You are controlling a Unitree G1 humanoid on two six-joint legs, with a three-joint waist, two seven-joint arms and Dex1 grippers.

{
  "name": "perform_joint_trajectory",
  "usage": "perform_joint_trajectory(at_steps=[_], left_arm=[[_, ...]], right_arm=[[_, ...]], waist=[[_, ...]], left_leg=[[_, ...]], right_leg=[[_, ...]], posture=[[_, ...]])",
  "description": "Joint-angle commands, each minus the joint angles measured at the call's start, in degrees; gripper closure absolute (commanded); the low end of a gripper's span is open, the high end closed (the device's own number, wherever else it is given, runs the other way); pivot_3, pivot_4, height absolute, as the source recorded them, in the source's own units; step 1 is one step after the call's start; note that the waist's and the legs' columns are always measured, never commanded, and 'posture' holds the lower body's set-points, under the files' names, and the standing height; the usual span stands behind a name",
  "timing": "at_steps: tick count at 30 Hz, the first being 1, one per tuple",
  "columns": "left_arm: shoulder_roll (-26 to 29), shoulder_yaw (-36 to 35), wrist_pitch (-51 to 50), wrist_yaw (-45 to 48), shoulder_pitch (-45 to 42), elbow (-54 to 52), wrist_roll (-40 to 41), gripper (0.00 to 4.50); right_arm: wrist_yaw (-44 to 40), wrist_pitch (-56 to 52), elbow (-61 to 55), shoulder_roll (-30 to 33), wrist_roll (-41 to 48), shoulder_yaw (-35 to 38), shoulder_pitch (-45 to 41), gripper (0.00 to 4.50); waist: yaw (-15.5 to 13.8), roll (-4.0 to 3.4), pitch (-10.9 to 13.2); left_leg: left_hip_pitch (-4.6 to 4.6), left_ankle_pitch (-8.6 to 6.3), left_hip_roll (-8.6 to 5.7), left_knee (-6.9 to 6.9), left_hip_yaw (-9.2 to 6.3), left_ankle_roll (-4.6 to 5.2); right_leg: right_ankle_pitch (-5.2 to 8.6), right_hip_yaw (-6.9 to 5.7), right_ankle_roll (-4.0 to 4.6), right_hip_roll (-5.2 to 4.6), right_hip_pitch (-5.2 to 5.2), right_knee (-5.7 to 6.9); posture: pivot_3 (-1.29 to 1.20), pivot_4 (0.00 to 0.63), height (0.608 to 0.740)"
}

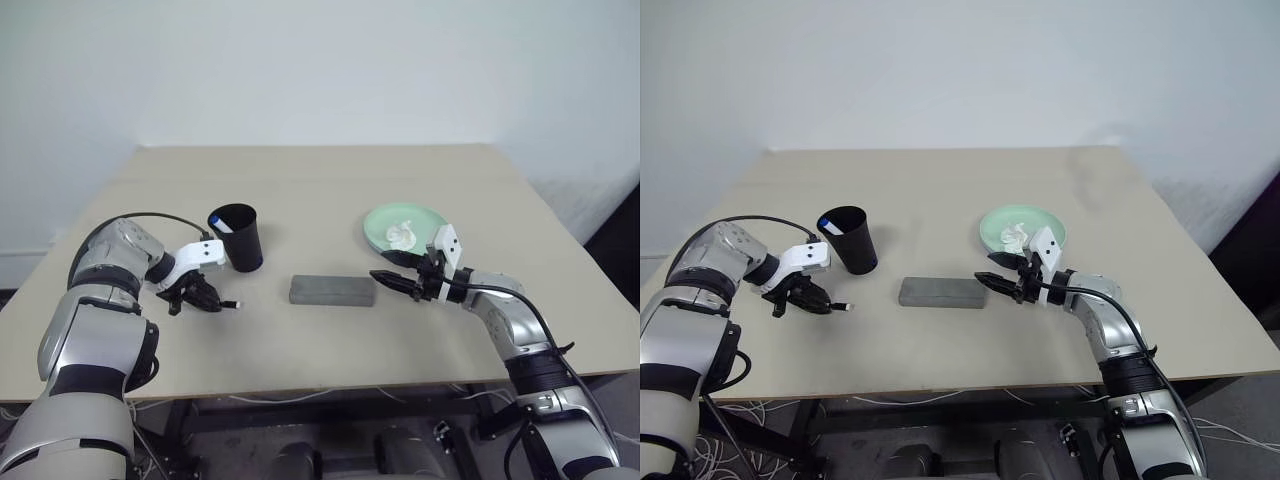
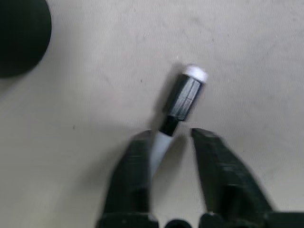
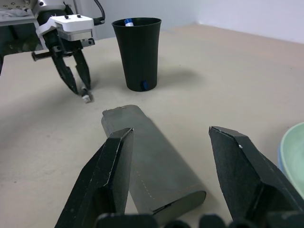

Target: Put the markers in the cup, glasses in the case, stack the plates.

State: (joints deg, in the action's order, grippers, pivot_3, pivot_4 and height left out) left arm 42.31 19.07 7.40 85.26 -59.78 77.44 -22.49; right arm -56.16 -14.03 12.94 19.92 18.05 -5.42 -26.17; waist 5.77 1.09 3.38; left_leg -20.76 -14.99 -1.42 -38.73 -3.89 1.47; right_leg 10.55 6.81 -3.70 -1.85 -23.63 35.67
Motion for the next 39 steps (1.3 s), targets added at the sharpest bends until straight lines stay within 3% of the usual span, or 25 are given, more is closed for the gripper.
perform_joint_trajectory(at_steps=[1, 8, 11, 14, 18, 21, 31, 39], left_arm=[[1.3, -0.8, 1.1, 1.6, -0.3, -1.1, 0.4, 4.43], [2.1, -4.7, 6.9, 6.0, 0.7, -4.0, 6.1, 4.43], [1.6, -5.8, 6.3, 7.2, 0.7, -9.0, 16.2, 4.43], [2.1, -6.9, -0.4, 7.2, 2.3, -21.3, 30.2, 4.43], [-0.5, -17.2, -8.6, 5.5, 1.6, -30.3, 39.2, 4.43], [-3.3, -25.7, -10.0, -5.5, 0.4, -32.9, 44.2, 4.43], [-4.8, -29.7, 2.6, -28.6, 3.5, -26.6, 37.0, 4.43], [-7.4, -32.6, 6.2, -31.2, 6.1, -20.7, 38.3, 4.43]], right_arm=[[-0.2, 0.6, -0.3, -0.3, 0.7, 0.8, -2.2, 1.75], [-0.5, 0.9, 0.3, -0.3, 0.6, 1.0, -2.7, 1.75], [-0.7, 0.9, 0.2, 0.1, 0.7, 1.1, -2.2, 1.75], [-0.9, 0.8, 0.1, 0.1, 0.6, 1.0, -2.0, 1.75], [-1.1, 0.7, 0.4, 0.0, 0.6, 0.9, -2.6, 1.75], [-1.3, 0.8, 0.9, -0.2, 0.5, 0.7, -3.2, 1.75], [-1.4, 1.4, 1.7, -0.5, 0.3, 0.6, -4.1, 1.75], [-1.0, 1.5, 1.3, -0.6, 0.4, 0.8, -3.6, 1.75]], waist=[[0.0, 0.0, 0.0], [0.0, 0.01, 0.0], [-0.1, 0.03, 0.0], [0.0, 0.04, 0.0], [0.0, 0.03, 0.0], [0.0, 0.02, 0.0], [-0.1, 0.0, 0.0], [-0.1, 0.02, 0.0]], left_leg=[[0.0, 0.0, 0.0, 0.0, 0.0, 0.0], [0.0, 0.0, 0.01, -0.01, -0.01, 0.0], [-0.05, 0.0, 0.02, -0.02, -0.07, 0.0], [-0.07, 0.0, 0.1, -0.05, -0.06, 0.0], [-0.07, 0.0, 0.19, -0.05, -0.02, 0.0], [0.01, 0.0, 0.08, -0.04, -0.02, 0.0], [0.12, 0.01, 0.01, -0.04, -0.03, -0.01], [0.06, 0.0, -0.02, -0.04, -0.04, -0.02]], right_leg=[[0.0, 0.0, 0.0, 0.0, 0.0, 0.0], [0.0, -0.01, 0.0, 0.0, 0.0, 0.01], [0.0, -0.04, 0.0, -0.04, -0.01, -0.01], [0.0, -0.02, 0.0, -0.07, -0.02, 0.0], [0.0, 0.0, 0.0, -0.07, -0.04, 0.0], [0.0, -0.02, -0.01, -0.03, -0.02, 0.03], [-0.02, -0.05, -0.01, -0.02, 0.08, 0.03], [-0.02, -0.07, -0.01, -0.06, 0.07, 0.0]], posture=[[0.0, 0.0, 0.737], [0.0, 0.0, 0.737], [0.0, 0.0, 0.737], [0.0, 0.0, 0.737], [0.0, 0.0, 0.737], [0.0, 0.0, 0.737], [0.0, 0.0, 0.737], [0.0, 0.0, 0.737]])
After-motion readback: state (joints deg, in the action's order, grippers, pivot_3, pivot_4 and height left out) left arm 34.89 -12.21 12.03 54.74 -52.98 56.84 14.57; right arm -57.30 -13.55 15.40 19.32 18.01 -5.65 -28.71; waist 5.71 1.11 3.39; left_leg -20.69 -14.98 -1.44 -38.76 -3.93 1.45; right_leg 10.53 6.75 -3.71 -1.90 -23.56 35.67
